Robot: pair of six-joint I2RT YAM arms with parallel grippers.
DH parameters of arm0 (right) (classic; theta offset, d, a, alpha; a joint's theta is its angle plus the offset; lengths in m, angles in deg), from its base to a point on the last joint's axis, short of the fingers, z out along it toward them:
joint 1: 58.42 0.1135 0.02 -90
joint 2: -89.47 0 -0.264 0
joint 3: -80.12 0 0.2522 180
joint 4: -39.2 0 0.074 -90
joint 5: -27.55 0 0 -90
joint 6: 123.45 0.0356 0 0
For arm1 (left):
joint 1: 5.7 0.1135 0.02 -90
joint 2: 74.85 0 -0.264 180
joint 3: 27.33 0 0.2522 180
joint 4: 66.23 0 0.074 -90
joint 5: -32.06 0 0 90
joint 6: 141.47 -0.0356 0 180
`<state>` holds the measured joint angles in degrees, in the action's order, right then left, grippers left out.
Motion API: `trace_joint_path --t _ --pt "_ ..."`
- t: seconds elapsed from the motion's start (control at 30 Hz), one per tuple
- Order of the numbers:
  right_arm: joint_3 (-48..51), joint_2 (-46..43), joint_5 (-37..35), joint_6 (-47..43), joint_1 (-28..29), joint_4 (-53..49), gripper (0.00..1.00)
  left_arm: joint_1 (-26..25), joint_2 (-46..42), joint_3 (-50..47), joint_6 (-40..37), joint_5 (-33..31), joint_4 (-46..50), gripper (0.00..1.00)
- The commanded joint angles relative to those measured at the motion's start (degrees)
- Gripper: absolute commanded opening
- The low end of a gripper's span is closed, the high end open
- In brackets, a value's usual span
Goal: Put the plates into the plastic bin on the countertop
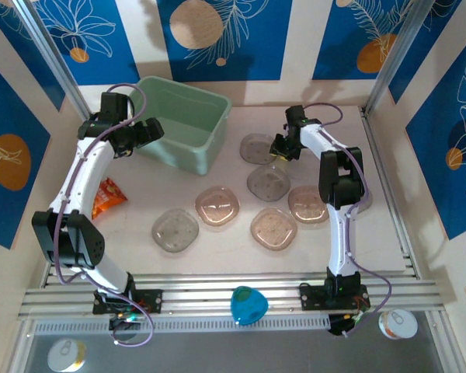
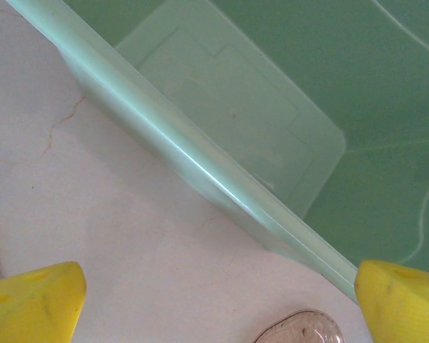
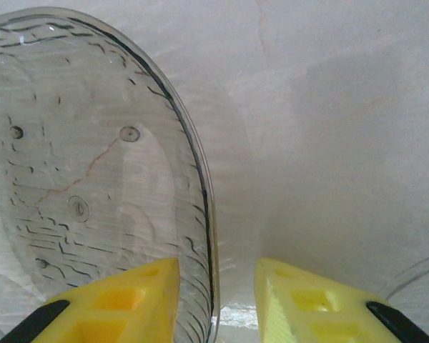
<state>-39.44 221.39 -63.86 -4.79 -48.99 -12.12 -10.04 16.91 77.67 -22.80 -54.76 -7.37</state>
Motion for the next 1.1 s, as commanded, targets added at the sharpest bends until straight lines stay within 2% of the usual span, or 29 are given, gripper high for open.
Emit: trace_joint_path --t 0.0,0.27,0.47,1.07 --pt "-2.11 -1.05 -0.87 0.77 0.39 -1.45 0.35 0.65 0.32 1.58 0.6 0.07 1.56 0.97" --pt "-4.21 -1.62 -2.73 0.48 1.5 -3.59 0.35 0.56 0.18 1.22 0.59 -0.19 1.83 0.97" --pt "-7.74 1.82 -2.89 1.48 1.15 -7.71 0.35 0.56 0.5 0.78 0.72 0.16 1.83 0.97" --pt "-7.9 4.45 -3.85 1.57 1.24 -7.38 0.32 0.56 1.16 0.25 1.34 1.12 2.44 0.97"
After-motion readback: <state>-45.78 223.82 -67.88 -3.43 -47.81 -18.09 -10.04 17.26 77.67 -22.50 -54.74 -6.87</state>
